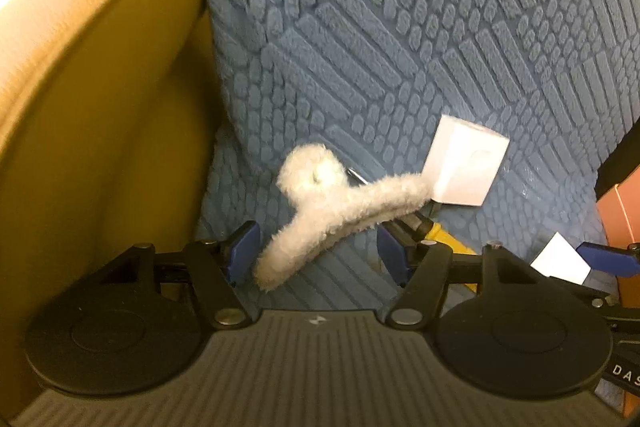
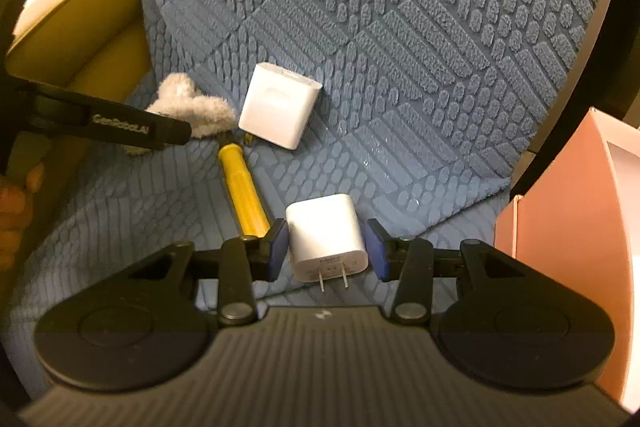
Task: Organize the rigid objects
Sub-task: 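Grasp the white fuzzy hair clip with the left gripper while the right grasps a white charger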
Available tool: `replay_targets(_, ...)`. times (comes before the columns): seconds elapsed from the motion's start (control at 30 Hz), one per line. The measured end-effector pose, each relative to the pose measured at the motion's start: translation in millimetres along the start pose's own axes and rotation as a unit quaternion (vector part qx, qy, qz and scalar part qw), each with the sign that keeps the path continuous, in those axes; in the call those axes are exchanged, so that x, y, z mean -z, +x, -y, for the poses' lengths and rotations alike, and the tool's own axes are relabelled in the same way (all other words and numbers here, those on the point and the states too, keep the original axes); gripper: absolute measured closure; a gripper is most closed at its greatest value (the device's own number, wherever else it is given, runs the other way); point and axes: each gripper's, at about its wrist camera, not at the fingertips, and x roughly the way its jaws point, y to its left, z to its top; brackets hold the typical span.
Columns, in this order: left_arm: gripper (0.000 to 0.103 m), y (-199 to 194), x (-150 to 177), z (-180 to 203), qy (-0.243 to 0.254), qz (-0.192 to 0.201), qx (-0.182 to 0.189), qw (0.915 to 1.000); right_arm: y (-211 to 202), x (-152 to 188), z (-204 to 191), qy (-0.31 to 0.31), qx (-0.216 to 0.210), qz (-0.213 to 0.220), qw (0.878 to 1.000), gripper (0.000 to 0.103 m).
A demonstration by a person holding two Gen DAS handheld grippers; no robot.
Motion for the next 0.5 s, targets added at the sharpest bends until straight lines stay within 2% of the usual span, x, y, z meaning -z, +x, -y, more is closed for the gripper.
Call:
replay_targets(0.13,0.052,6.5,2.9,2.7,0.011,-0.007,-0.018,0.9998,-1.0,1.8,-0.5,-0.006,-0.011,-0.016,1.0,0.058)
replay_targets(0.37,0.081,9.2,7.2,8.5,-0.001,-0.006,-0.013,0.9999,-3.8,5.4,-6.0,-0.03,-0.009,-0.018,0.999,0.058)
replay_targets(0.5,0.085,-1.0,13.9,18.8,-0.011,0.008,-0.009,0.9999,-3.7,6.1,-6.1,-0.03,-0.012,-0.021,0.999,0.058)
